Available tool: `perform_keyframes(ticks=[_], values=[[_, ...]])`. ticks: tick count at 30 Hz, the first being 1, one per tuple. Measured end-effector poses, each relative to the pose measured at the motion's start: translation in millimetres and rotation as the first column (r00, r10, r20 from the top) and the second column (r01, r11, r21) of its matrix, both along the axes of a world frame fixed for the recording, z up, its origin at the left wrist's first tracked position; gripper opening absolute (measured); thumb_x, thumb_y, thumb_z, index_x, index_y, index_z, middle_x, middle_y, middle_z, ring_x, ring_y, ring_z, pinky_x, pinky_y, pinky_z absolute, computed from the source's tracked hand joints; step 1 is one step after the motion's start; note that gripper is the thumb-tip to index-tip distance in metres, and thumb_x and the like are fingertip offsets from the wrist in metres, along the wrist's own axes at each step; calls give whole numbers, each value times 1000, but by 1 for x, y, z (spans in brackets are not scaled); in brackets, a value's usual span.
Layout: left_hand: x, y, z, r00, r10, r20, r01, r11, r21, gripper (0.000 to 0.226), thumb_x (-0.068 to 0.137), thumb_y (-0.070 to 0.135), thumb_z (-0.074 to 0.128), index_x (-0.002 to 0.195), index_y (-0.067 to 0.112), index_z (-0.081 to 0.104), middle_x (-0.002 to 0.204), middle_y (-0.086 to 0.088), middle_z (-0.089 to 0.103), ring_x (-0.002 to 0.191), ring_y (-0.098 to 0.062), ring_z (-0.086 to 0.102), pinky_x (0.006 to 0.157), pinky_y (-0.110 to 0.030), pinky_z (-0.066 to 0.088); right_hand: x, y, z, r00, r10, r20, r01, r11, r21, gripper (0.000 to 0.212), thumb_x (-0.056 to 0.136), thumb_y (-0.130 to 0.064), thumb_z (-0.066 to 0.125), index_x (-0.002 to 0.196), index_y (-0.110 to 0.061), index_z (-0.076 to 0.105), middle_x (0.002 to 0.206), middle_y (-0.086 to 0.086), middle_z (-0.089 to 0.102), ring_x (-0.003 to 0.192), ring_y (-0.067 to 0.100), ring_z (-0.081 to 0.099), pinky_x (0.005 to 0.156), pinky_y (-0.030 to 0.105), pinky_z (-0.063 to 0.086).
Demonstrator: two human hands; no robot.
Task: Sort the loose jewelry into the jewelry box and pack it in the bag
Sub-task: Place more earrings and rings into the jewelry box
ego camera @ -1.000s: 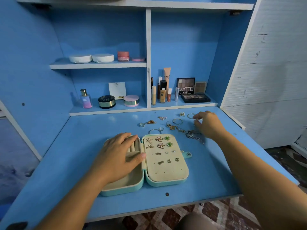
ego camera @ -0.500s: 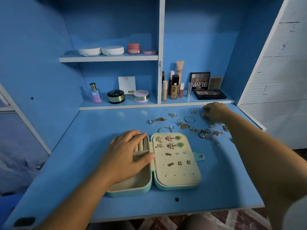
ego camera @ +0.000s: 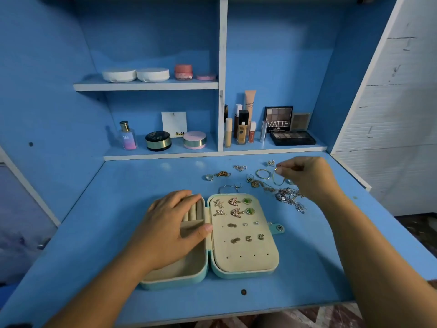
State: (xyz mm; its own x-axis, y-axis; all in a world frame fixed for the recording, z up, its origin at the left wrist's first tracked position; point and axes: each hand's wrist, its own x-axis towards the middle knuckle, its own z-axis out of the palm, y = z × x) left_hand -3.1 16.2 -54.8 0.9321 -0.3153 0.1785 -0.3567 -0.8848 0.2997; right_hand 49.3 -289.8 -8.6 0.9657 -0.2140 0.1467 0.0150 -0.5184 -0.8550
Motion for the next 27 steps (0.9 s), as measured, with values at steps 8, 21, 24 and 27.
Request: perform_keyframes(ticks=[8,21,24,27], values=[[17,-23,32,994,49,-97,-51,999,-13,68,79,74,48,135,36,49,129,16,51,123,-10,50,106,-41,39,-47,-7,-47,995,-97,-20,99,986,135,6,82,-25,73,78,-24,69,54,-3,59,46,5,48,48,9,38],[149,-156,29,977,-93,-193,111,990,88,60,92,53,57,140,18,49,142,-8,51,132,-28,42,108,-41,39,-45,-8,-60,978,-202,50,191,965,181,7,87,-28,67,81,-24,68,56,-6,62,47,-1,51,50,8,41],[160,-163,20,979,-33,-199,68,983,171,66,89,64,51,141,24,49,147,-7,46,137,-32,30,108,-40,34,-44,-8,-62,975,-214,53,201,961,188,9,87,-28,67,78,-26,67,55,-8,60,46,0,49,49,8,40],[167,-166,13,980,-30,-197,57,990,131,62,85,67,55,135,31,55,147,-7,45,137,-32,28,107,-40,33,-42,-9,-64,974,-222,53,211,964,163,9,87,-30,67,82,-23,69,56,-11,61,50,-3,52,51,7,39]])
